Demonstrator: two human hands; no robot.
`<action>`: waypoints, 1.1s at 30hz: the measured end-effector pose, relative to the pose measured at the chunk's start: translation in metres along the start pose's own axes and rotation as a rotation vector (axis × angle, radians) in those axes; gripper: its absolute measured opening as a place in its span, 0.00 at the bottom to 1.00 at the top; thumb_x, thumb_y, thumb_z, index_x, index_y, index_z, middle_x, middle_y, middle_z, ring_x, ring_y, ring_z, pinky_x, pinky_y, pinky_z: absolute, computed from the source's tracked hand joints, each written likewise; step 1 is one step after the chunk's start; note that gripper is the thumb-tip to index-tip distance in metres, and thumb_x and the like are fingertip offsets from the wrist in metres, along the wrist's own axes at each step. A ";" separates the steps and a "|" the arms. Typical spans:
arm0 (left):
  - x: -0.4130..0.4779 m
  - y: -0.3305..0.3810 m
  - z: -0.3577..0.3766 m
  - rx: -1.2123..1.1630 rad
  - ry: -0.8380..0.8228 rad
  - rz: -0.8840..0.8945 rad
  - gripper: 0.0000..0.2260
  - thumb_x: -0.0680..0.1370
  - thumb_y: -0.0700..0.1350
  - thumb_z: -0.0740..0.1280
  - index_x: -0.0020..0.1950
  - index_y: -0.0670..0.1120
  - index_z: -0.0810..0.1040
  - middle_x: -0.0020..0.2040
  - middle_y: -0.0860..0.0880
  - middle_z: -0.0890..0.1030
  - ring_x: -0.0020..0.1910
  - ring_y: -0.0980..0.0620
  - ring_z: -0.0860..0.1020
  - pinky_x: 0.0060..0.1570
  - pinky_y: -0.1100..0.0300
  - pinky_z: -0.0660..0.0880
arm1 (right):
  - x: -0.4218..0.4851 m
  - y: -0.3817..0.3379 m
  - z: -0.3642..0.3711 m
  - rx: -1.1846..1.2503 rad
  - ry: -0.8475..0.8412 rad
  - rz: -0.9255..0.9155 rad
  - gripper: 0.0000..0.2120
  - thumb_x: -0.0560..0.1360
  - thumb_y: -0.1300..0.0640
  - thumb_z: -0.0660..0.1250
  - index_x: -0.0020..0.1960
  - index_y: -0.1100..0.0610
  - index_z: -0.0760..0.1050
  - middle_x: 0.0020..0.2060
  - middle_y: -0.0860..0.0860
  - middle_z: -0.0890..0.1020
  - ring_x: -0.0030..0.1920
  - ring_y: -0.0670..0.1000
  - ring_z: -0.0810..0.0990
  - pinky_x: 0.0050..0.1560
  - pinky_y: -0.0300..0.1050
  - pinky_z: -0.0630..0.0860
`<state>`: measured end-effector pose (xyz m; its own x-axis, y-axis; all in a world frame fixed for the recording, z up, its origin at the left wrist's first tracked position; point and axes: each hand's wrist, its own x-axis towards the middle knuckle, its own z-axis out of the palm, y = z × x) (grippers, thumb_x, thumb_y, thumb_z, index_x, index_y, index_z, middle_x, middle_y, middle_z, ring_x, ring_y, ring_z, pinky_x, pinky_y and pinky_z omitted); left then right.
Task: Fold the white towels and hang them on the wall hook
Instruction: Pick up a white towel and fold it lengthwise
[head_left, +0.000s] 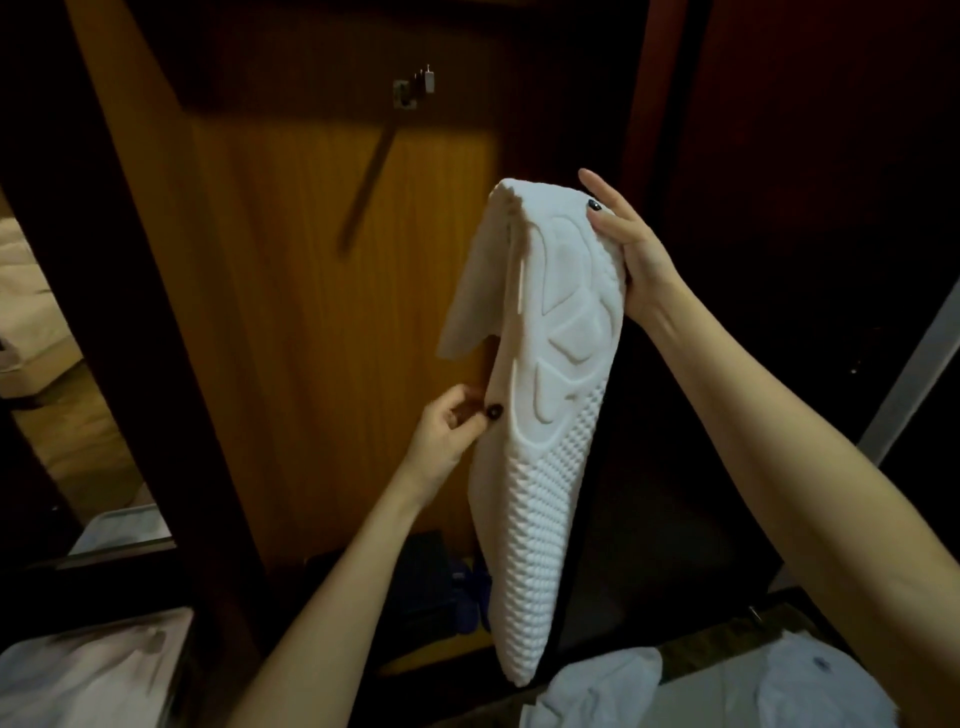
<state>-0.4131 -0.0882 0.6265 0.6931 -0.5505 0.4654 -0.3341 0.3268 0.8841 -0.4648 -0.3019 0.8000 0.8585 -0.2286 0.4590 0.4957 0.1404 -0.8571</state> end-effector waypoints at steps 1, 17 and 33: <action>-0.001 0.005 0.000 0.028 -0.055 0.044 0.06 0.74 0.41 0.69 0.48 0.51 0.78 0.45 0.56 0.82 0.47 0.59 0.79 0.46 0.65 0.74 | 0.001 0.000 -0.002 0.022 0.000 -0.001 0.18 0.78 0.62 0.63 0.67 0.50 0.70 0.51 0.52 0.83 0.48 0.51 0.84 0.48 0.45 0.81; -0.014 -0.007 -0.010 0.336 -0.183 -0.241 0.14 0.73 0.54 0.68 0.38 0.46 0.84 0.44 0.45 0.79 0.45 0.58 0.79 0.48 0.52 0.71 | 0.005 0.016 -0.026 0.178 0.076 0.062 0.17 0.78 0.63 0.60 0.65 0.52 0.71 0.51 0.53 0.84 0.48 0.51 0.83 0.53 0.47 0.81; -0.022 -0.038 -0.037 0.483 -0.191 -0.263 0.06 0.74 0.46 0.72 0.40 0.44 0.84 0.43 0.42 0.74 0.42 0.52 0.74 0.45 0.57 0.68 | 0.006 0.026 -0.037 0.205 0.209 0.077 0.14 0.78 0.64 0.61 0.62 0.53 0.75 0.51 0.55 0.83 0.50 0.54 0.83 0.60 0.51 0.76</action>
<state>-0.3919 -0.0597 0.5805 0.6799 -0.7090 0.1873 -0.4510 -0.2028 0.8692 -0.4520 -0.3351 0.7721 0.8593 -0.4005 0.3182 0.4649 0.3519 -0.8124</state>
